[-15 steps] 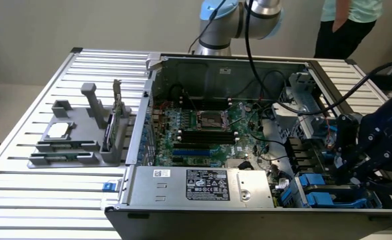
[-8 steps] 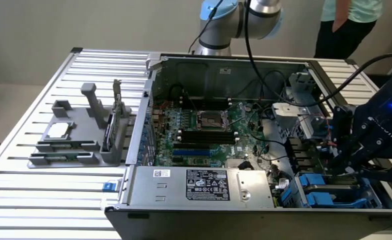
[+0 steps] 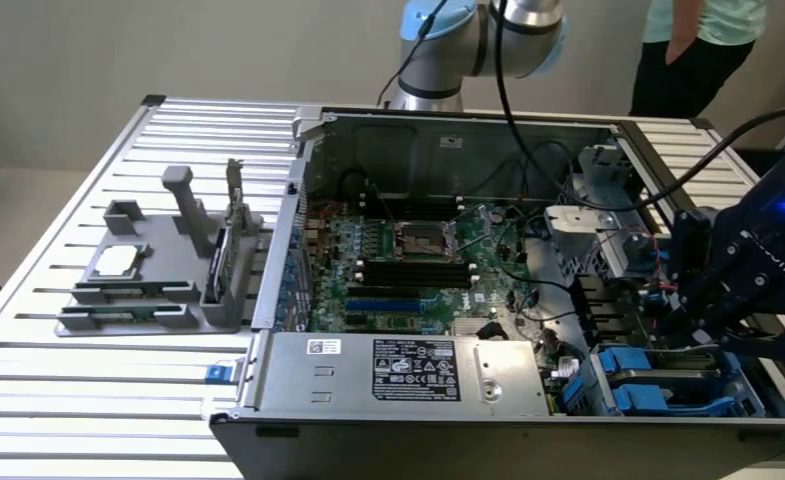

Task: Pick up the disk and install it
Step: 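Insert the first disk wire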

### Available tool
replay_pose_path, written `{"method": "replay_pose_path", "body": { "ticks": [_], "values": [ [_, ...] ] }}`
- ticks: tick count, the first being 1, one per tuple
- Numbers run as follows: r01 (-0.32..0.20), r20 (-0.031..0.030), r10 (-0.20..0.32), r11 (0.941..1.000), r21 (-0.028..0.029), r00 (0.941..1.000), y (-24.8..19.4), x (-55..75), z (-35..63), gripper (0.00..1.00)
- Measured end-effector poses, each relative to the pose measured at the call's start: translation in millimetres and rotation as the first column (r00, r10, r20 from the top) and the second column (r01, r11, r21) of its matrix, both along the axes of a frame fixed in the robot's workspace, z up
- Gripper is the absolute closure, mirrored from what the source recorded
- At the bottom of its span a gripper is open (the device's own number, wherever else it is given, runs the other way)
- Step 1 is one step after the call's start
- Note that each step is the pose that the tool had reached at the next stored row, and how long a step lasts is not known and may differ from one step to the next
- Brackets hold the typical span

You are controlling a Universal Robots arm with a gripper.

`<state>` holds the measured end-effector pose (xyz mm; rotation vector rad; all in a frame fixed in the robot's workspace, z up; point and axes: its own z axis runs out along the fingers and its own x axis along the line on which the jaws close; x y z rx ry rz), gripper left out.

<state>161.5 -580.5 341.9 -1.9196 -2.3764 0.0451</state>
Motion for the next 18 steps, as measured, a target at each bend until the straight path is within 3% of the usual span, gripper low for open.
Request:
{"method": "replay_pose_path", "body": {
  "ticks": [7,9,13,18],
  "values": [
    [0.095,0.0001,-0.095,0.9955,-0.0021,0.9955,0.0,0.3,-0.7,0.83],
    [0.117,-0.0001,-0.117,0.9932,-0.0058,0.9932,-0.1,0.3,-0.9,0.83],
    [0.15,-0.002,-0.15,0.9885,-0.0204,0.9887,-0.1,1.2,-0.8,0.83],
    [0.17,-0.0058,-0.171,0.9843,-0.045,0.9853,0.0,5.5,-0.6,0.83]
  ]
}}
